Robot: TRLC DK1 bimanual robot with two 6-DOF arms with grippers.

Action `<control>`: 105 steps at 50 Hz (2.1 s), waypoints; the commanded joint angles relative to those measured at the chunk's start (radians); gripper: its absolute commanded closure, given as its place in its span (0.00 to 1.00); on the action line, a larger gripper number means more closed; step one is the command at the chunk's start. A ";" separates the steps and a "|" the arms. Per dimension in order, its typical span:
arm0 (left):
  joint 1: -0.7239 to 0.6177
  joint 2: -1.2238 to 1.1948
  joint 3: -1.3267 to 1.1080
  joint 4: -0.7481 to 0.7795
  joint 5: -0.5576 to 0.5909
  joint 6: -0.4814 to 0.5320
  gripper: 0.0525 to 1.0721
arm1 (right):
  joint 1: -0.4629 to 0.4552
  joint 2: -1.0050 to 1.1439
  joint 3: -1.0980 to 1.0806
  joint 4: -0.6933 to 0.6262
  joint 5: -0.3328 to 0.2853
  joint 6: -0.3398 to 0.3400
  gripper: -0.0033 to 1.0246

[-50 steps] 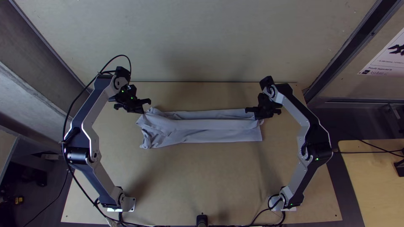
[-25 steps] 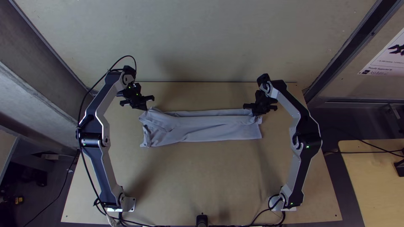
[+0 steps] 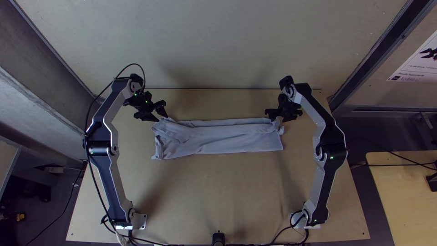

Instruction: Fold the t-shirt

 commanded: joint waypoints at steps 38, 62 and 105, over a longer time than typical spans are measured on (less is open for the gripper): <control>0.323 -0.301 -0.583 0.104 0.401 0.385 0.04 | 0.052 -0.439 -0.035 -0.016 0.047 0.072 0.04; 0.331 -0.206 -0.684 0.193 0.451 0.429 0.04 | 0.117 -0.497 -0.109 -0.016 0.050 0.104 0.04; 0.105 -0.185 -0.758 0.431 0.464 0.193 0.04 | 0.163 -0.568 -0.181 -0.015 0.090 0.105 0.04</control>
